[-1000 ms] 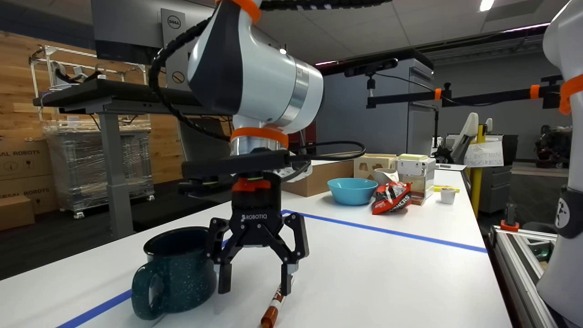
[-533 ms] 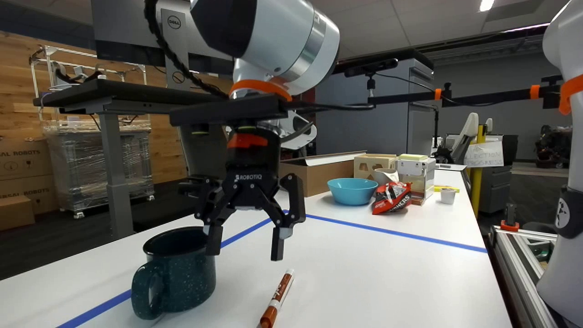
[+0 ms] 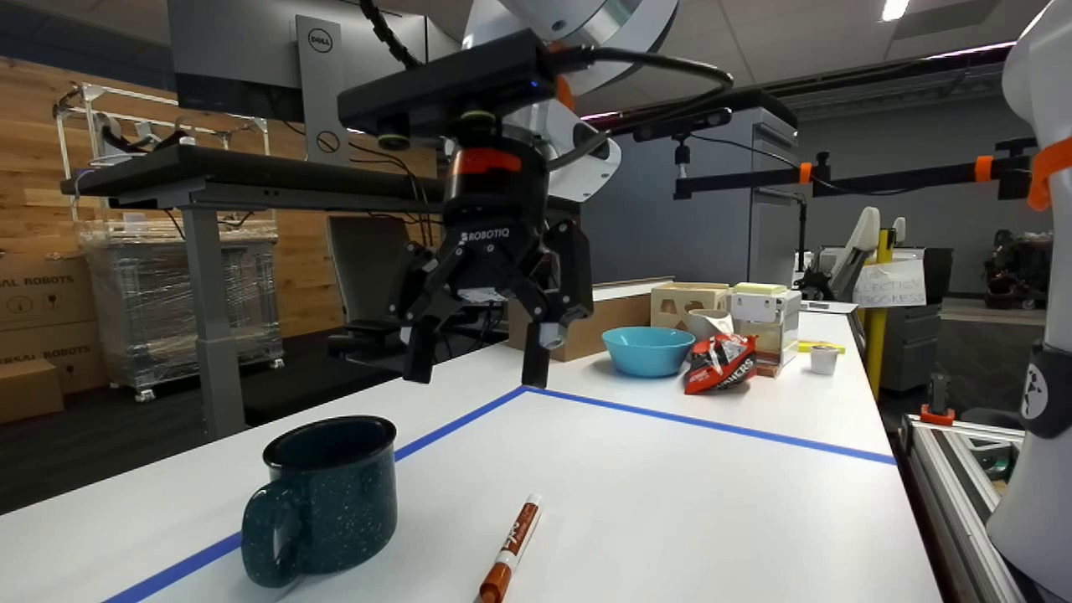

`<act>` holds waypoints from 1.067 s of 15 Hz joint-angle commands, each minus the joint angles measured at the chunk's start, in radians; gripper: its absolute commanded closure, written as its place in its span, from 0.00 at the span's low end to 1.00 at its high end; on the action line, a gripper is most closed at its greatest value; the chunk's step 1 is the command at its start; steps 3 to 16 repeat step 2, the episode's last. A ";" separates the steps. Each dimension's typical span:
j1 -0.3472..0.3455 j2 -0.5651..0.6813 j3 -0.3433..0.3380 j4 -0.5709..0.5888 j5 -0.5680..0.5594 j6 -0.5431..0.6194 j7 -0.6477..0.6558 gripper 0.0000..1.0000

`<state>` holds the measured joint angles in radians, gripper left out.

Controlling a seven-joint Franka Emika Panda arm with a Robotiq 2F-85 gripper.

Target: Take the marker out of the cup

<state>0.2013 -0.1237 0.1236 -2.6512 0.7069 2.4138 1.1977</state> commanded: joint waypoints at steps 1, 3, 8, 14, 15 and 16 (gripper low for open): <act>-0.019 0.011 0.019 0.005 0.000 -0.004 -0.001 0.00; -0.018 0.022 0.019 0.006 0.000 -0.004 -0.002 0.00; -0.018 0.022 0.019 0.006 0.000 -0.004 -0.002 0.00; -0.018 0.022 0.019 0.006 0.000 -0.004 -0.002 0.00; -0.018 0.022 0.019 0.006 0.000 -0.004 -0.002 0.00; -0.018 0.022 0.019 0.006 0.000 -0.004 -0.002 0.00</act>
